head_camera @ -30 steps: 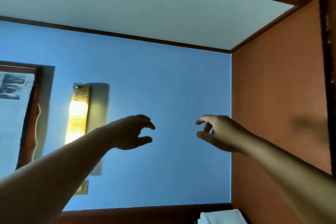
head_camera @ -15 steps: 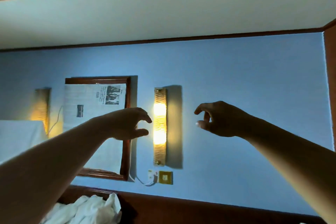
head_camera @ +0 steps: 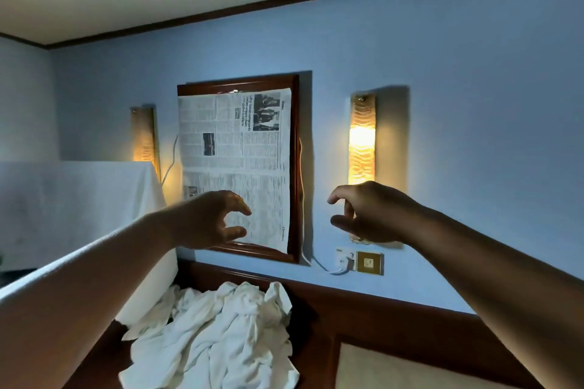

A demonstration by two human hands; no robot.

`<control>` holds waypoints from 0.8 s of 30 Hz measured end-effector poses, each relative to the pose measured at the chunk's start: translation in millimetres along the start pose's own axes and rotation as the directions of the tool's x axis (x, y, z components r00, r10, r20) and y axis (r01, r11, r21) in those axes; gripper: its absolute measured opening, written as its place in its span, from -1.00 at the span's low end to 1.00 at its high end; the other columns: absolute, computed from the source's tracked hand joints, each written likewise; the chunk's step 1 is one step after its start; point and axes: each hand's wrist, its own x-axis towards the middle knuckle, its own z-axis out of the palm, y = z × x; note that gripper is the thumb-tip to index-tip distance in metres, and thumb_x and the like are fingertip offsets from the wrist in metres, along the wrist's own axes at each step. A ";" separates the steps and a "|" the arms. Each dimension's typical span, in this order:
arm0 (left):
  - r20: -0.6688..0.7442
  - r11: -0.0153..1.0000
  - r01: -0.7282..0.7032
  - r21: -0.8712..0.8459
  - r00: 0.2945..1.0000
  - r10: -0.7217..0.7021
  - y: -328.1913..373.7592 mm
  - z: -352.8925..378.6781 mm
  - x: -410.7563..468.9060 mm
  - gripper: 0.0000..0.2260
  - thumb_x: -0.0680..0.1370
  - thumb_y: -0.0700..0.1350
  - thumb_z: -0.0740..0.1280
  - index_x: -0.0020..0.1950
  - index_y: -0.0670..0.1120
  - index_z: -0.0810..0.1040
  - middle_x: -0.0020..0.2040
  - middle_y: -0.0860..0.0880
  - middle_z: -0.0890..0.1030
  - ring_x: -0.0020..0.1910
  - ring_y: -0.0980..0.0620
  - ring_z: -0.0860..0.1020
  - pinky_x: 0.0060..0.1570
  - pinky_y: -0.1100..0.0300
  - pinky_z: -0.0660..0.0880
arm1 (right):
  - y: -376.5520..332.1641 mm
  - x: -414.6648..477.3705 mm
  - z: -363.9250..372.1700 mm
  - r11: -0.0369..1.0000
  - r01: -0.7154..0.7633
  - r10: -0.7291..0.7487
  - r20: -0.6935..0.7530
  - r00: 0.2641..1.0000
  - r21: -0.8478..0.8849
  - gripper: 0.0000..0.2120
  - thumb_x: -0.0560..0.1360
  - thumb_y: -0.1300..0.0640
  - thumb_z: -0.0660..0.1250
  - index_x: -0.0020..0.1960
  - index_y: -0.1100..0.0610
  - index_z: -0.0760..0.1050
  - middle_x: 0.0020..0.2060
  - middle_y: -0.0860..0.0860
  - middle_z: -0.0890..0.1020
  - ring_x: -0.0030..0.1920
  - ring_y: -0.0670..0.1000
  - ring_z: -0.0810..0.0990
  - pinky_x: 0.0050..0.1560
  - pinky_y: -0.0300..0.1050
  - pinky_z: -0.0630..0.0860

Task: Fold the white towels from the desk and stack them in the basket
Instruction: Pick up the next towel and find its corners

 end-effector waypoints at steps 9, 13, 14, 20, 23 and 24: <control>0.127 0.946 0.185 -0.268 0.980 -0.156 -83.5 192.9 20.5 -0.63 0.55 0.08 0.42 0.35 0.07 0.56 0.35 0.08 0.52 -0.10 0.20 0.62 -0.03 0.39 0.53 | 14.2 56.5 222.5 0.915 -0.184 0.106 0.226 0.968 0.360 -0.68 0.54 -0.13 0.37 0.26 -0.09 0.52 -0.15 -0.13 0.62 -0.16 -0.14 0.58 -0.10 -0.16 0.51; 0.318 0.875 0.374 -0.307 0.907 -0.276 -129.5 270.9 22.8 -0.62 0.56 0.15 0.39 0.36 0.15 0.51 0.38 0.16 0.48 -0.04 0.22 0.62 0.05 0.32 0.52 | 16.8 98.5 329.0 0.825 -0.319 0.120 0.407 0.905 0.467 -0.73 0.53 -0.10 0.38 0.21 -0.09 0.54 -0.15 -0.09 0.64 -0.17 -0.13 0.63 -0.03 -0.12 0.59; 0.333 0.856 0.413 -0.312 0.891 -0.309 -142.1 281.7 26.6 -0.62 0.56 0.15 0.39 0.37 0.16 0.51 0.38 0.17 0.47 -0.03 0.22 0.62 0.07 0.30 0.51 | 17.9 113.7 350.7 0.805 -0.339 0.113 0.435 0.893 0.486 -0.73 0.52 -0.10 0.38 0.19 -0.10 0.55 -0.13 -0.09 0.64 -0.16 -0.12 0.64 0.00 -0.09 0.60; 0.366 0.716 0.596 -0.364 0.798 -0.478 -207.7 336.4 37.5 -0.69 0.58 0.11 0.38 0.32 0.19 0.52 0.31 0.16 0.49 -0.02 0.20 0.60 0.05 0.24 0.50 | 9.1 177.7 452.6 0.719 -0.426 0.108 0.517 0.849 0.549 -0.80 0.54 -0.07 0.36 0.15 -0.17 0.52 -0.11 -0.07 0.62 -0.14 -0.10 0.65 -0.04 -0.11 0.61; 0.446 0.710 0.627 -0.319 0.761 -0.471 -240.5 361.1 40.4 -0.73 0.59 0.11 0.37 0.29 0.25 0.49 0.20 0.17 0.48 -0.06 0.24 0.57 -0.03 0.31 0.46 | -2.2 199.1 493.1 0.690 -0.474 0.111 0.568 0.816 0.547 -0.77 0.53 -0.08 0.35 0.18 -0.16 0.51 -0.09 -0.11 0.59 -0.11 -0.16 0.61 -0.10 -0.26 0.51; 0.453 0.711 0.630 -0.314 0.757 -0.471 -252.9 368.7 45.0 -0.72 0.59 0.11 0.37 0.30 0.24 0.49 0.15 0.18 0.47 -0.09 0.25 0.56 -0.06 0.32 0.45 | -5.0 207.5 504.9 0.694 -0.475 0.108 0.574 0.812 0.541 -0.76 0.54 -0.07 0.35 0.20 -0.14 0.50 -0.08 -0.12 0.58 -0.09 -0.18 0.58 -0.13 -0.33 0.44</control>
